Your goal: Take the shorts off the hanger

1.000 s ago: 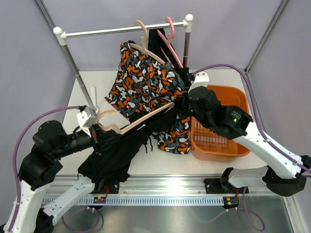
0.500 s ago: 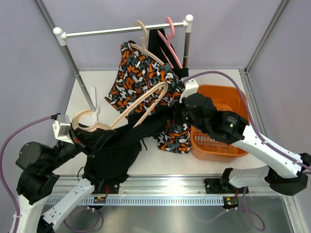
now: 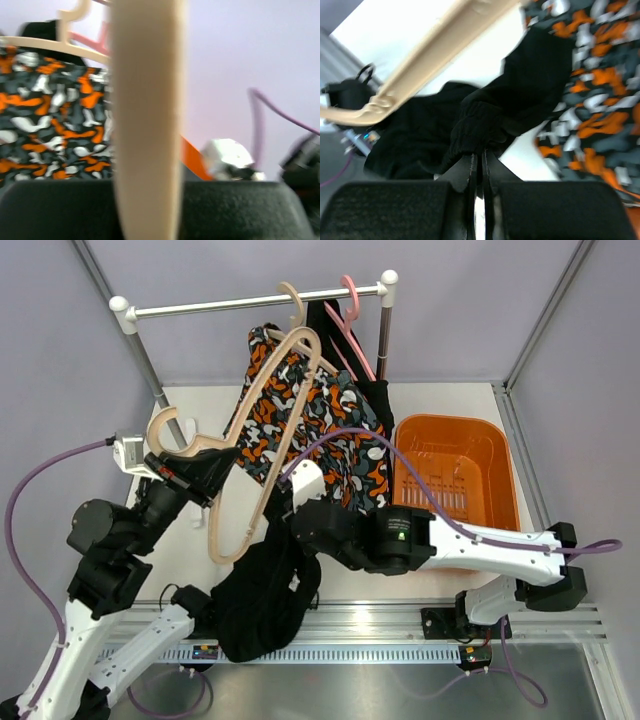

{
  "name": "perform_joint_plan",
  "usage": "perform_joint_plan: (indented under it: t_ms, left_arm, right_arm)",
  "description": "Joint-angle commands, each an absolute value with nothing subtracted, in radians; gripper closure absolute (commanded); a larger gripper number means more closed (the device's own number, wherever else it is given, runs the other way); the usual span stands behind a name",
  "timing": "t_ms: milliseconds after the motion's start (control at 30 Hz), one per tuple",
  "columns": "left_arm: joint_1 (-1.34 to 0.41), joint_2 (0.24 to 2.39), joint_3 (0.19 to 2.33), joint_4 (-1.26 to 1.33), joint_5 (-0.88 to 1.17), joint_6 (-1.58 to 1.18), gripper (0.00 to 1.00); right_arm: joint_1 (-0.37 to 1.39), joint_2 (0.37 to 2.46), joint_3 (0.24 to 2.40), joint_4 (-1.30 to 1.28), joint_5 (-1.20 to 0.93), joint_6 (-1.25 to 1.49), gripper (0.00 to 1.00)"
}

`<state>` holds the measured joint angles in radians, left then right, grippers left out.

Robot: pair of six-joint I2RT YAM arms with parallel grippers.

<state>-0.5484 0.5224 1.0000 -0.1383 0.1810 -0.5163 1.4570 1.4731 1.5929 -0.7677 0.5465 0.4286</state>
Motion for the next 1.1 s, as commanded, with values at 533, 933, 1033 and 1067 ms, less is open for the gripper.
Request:
perform_joint_plan:
  t_ms: [533,933,1033,1067]
  left_arm:
    - [-0.552,0.580,1.117,-0.479,-0.209,-0.370,1.00]
    - [-0.552,0.594,1.098,-0.468,-0.216,-0.350,1.00]
    - [-0.552,0.600,1.104,-0.471,-0.216,-0.348,1.00]
    - [-0.552,0.603,1.106,-0.469,-0.216,-0.348,1.00]
  right_arm:
    - [1.450,0.902,1.895,0.127,1.075,-0.612,1.00]
    - [1.451,0.857,1.675,0.351,1.085,-0.779,1.00]
    - [1.450,0.845,1.649,0.322,1.088,-0.747,1.00]
    - [1.448,0.838,1.643,0.313,1.088,-0.738,1.00]
